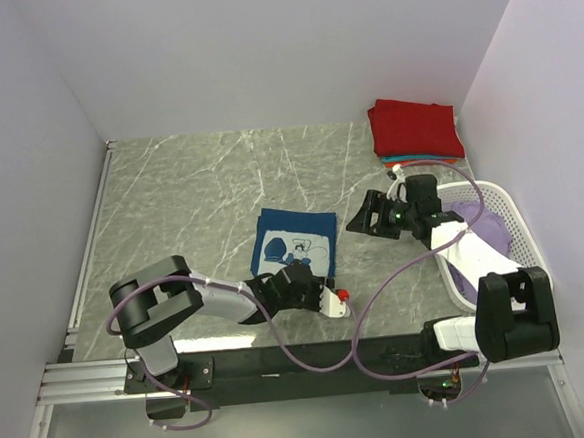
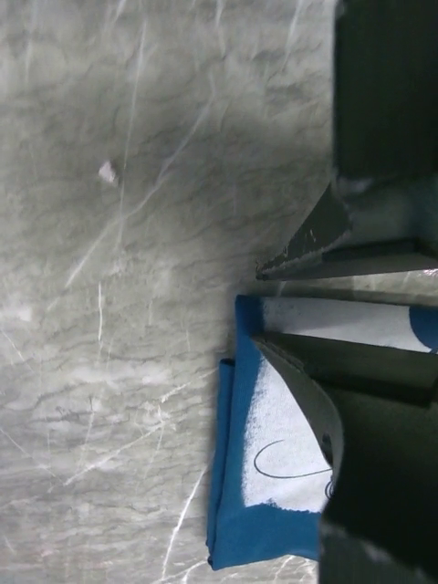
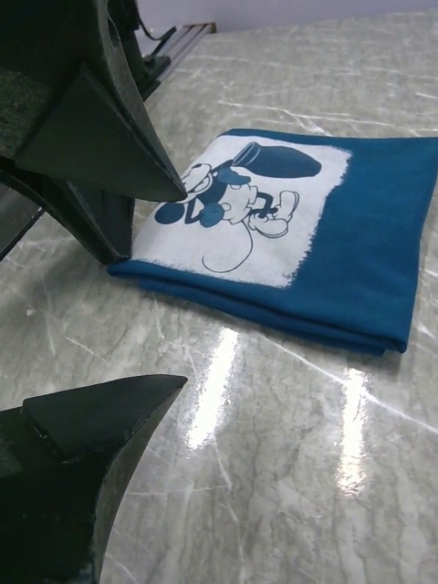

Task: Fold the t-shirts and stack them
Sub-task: Neatly place the folded tshirt to the corner

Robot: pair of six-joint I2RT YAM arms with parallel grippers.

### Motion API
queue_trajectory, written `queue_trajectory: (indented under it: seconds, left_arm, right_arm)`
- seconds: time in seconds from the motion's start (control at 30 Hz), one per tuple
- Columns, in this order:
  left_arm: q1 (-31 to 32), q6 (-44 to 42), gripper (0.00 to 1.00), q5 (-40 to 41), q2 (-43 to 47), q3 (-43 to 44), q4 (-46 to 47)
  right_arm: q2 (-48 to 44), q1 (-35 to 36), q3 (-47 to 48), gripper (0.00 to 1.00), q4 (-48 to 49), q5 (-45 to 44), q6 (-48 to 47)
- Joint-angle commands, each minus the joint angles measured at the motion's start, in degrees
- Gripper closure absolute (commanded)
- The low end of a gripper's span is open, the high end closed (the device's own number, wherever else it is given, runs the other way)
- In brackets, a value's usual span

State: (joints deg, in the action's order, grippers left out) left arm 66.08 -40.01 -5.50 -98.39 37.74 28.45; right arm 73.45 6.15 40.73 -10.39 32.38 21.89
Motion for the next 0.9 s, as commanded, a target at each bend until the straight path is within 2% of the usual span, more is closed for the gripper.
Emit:
queue_trajectory:
  seconds: [0.0,0.07,0.17,0.33,0.6,0.87]
  left_arm:
    - [-0.3,0.4,0.66,1.9,-2.0,1.5,0.6]
    - [-1.0,0.6,0.67,2.2,-2.6,2.2,0.2]
    - [-2.2,1.2,0.74,1.3,-3.0,3.9,-1.7]
    - [-3.9,1.6,0.99,-1.2,-2.4,5.8,-4.6]
    - [-6.9,7.4,0.99,-7.3,3.6,9.6,-7.5]
    - [-7.0,10.2,0.99,-9.0,4.5,13.3,-10.3]
  right_arm:
    - [0.2,-1.1,-1.8,0.18,4.0,2.2,2.3]
    - [0.6,-1.1,-2.8,0.18,5.2,2.9,3.1]
    - [1.4,-1.2,-3.6,0.18,6.4,3.7,4.0]
    - [2.7,-1.4,-3.5,0.18,7.1,4.5,4.6]
    - [6.1,-1.7,-6.0,0.17,12.6,6.6,11.2]
    - [7.1,-1.5,-8.6,0.18,18.7,4.4,22.3]
